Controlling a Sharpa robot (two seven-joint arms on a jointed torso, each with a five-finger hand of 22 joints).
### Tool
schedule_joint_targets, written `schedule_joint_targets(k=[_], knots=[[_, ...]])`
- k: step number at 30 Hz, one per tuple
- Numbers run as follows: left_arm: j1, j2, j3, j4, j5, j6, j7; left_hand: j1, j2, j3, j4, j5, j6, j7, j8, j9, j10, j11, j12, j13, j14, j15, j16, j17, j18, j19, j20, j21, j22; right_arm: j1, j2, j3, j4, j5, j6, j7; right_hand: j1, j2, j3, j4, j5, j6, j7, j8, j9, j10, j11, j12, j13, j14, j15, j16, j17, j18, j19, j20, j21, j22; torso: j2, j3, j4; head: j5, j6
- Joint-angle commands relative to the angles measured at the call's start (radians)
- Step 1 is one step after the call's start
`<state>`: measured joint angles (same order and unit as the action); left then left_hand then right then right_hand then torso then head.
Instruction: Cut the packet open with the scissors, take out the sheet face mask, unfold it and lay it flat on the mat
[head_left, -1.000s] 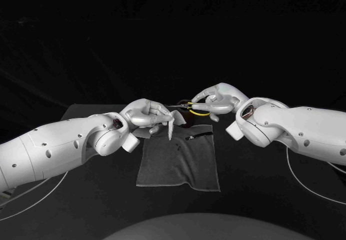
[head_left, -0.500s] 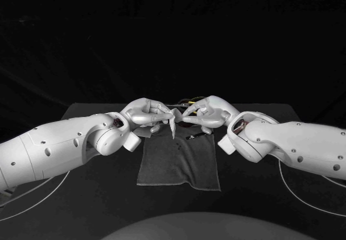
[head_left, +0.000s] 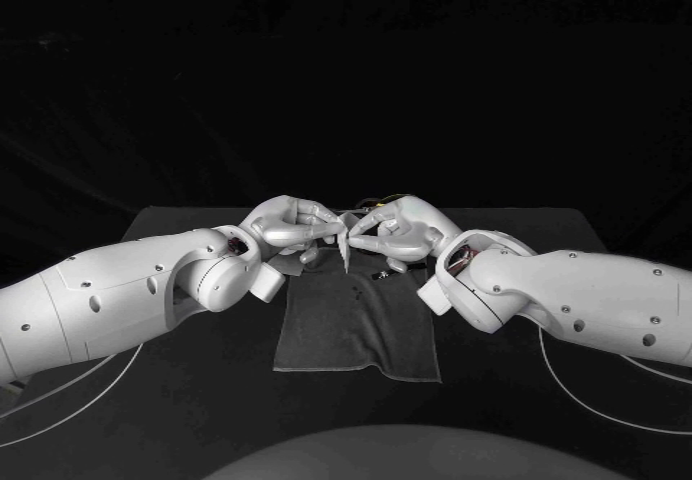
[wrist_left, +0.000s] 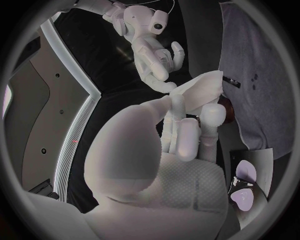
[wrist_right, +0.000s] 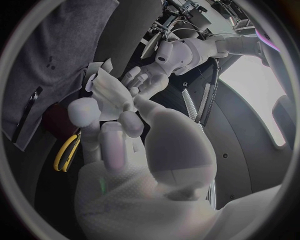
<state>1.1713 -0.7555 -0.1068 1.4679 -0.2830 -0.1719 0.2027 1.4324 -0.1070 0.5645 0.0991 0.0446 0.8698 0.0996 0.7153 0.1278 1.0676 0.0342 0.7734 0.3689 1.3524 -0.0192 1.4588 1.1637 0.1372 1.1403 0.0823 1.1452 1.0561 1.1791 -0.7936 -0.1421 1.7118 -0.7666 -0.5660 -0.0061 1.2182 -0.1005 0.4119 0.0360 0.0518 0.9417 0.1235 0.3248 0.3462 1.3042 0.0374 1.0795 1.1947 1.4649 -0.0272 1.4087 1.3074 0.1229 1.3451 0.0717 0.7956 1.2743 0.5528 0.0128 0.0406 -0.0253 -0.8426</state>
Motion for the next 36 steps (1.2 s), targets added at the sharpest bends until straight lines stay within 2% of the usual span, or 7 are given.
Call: schedule_joint_targets(k=[1,9,23,36], knots=[[0.001,0.003,0.001,0.004,0.019,-0.035,-0.007,-0.012,0.0,0.006,0.002,0.003,-0.002,0.006,0.006,0.092,0.009,0.0,-0.006,0.001,0.008,-0.002,0.004,0.002,-0.004,0.005,0.001,0.003,0.001,-0.001,0.009,0.0,-0.009,-0.016,-0.027,-0.027,-0.013,-0.003,-0.006,0.006,-0.003,0.008,-0.002,0.003,-0.001,0.005,0.0,0.004,-0.002,0.054,-0.005,0.001,0.087,0.008,0.007,0.001,-0.004,-0.002,0.0,-0.0004,0.0007,0.0,0.0],[0.001,0.004,0.001,0.008,0.027,-0.04,-0.009,-0.019,-0.002,0.007,0.003,0.003,-0.002,0.004,0.009,0.095,0.014,-0.001,-0.005,0.001,0.012,-0.002,0.006,0.008,-0.005,0.01,0.001,0.007,0.006,-0.004,0.033,-0.002,-0.036,-0.02,-0.036,-0.041,-0.029,-0.015,-0.027,0.022,-0.003,0.009,-0.002,-0.001,-0.005,0.002,0.001,-0.001,-0.009,0.052,-0.005,-0.004,0.081,0.009,0.005,0.0,-0.014,-0.006,0.0,-0.0002,0.0003,0.002,-0.001],[0.001,0.006,0.001,0.012,0.032,-0.045,-0.01,-0.031,-0.006,0.007,0.004,0.003,0.0,-0.002,0.015,0.1,0.024,-0.005,-0.001,0.003,0.017,-0.005,0.009,0.015,-0.006,0.016,0.001,0.012,0.012,-0.005,0.054,-0.002,-0.052,-0.026,-0.045,-0.048,-0.051,-0.037,-0.077,0.057,-0.003,0.017,-0.005,-0.002,-0.006,-0.001,-0.001,-0.003,-0.016,0.05,-0.006,-0.01,0.077,0.011,0.002,-0.001,-0.031,-0.013,0.0,0.0003,-0.0009,0.003,-0.001],[0.001,0.009,0.001,0.012,0.032,-0.049,-0.016,-0.038,-0.011,0.007,0.003,0.003,0.003,-0.006,0.02,0.104,0.03,-0.008,0.002,0.005,0.021,-0.008,0.011,0.02,-0.006,0.02,-0.001,0.015,0.015,-0.005,0.067,-0.002,-0.057,-0.046,-0.045,-0.056,-0.032,-0.04,-0.1,0.066,-0.003,0.04,-0.014,0.013,-0.001,0.0,-0.008,0.001,-0.017,0.051,-0.011,-0.009,0.079,0.011,0.004,-0.004,-0.03,-0.013,0.0,0.0004,-0.0005,0.001,0.0]])
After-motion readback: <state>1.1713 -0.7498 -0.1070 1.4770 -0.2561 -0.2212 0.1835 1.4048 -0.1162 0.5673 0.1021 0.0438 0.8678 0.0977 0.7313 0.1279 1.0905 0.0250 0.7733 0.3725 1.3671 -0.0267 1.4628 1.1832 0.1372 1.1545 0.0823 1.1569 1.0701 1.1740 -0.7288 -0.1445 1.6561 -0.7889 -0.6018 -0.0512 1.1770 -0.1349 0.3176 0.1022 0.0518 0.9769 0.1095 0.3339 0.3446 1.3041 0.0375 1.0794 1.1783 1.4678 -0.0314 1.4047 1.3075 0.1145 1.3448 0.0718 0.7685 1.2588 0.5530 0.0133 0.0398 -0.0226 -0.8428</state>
